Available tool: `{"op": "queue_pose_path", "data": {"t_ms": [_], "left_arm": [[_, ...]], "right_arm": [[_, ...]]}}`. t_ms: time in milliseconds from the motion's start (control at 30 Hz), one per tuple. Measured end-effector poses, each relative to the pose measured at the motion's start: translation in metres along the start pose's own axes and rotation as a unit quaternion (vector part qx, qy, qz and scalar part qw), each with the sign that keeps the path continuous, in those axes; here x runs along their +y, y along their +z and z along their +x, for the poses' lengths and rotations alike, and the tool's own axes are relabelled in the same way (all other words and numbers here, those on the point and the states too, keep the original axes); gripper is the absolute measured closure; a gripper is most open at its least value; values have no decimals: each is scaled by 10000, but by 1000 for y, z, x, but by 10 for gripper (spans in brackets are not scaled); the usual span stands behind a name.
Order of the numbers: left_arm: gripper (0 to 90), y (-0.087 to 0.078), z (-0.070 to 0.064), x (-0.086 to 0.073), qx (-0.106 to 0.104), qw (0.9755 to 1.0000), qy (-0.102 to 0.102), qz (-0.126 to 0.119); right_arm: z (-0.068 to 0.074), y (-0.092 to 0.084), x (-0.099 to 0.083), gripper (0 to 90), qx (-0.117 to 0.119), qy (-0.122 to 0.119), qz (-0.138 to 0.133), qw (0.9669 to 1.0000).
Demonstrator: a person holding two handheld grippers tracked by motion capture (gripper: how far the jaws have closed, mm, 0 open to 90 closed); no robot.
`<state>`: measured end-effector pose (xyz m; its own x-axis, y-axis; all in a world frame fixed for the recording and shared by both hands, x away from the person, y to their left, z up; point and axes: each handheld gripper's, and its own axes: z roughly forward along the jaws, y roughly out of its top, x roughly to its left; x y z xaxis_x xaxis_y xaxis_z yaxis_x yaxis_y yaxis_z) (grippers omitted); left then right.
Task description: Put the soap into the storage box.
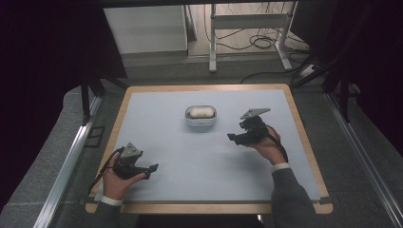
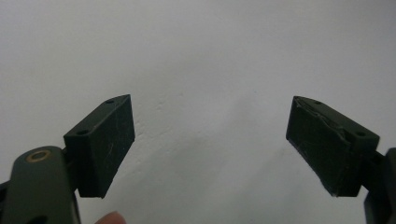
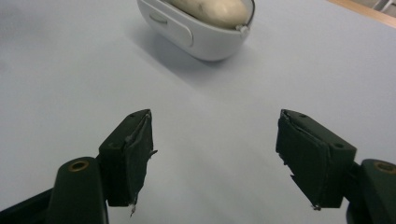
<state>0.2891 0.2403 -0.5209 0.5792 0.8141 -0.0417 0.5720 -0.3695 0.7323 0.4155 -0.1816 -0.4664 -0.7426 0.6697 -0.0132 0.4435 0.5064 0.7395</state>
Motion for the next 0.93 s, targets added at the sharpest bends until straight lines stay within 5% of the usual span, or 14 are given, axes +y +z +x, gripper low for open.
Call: {"op": "queue_pose_path", "data": {"t_ms": [367,467,933], "left_arm": [[159,0,0,-1,14,10000,-3,-2],[159,-2,0,0,15,10000,-14,-26],[158,-1,1,0,21,10000,7,-14]], "right_arm": [[8,-23,-51,254,-162,271,-347,9989],[6,-22,-60,252,-184,256,-200,9993],[6,-20,-67,241,-263,241,-225,9991]]}}
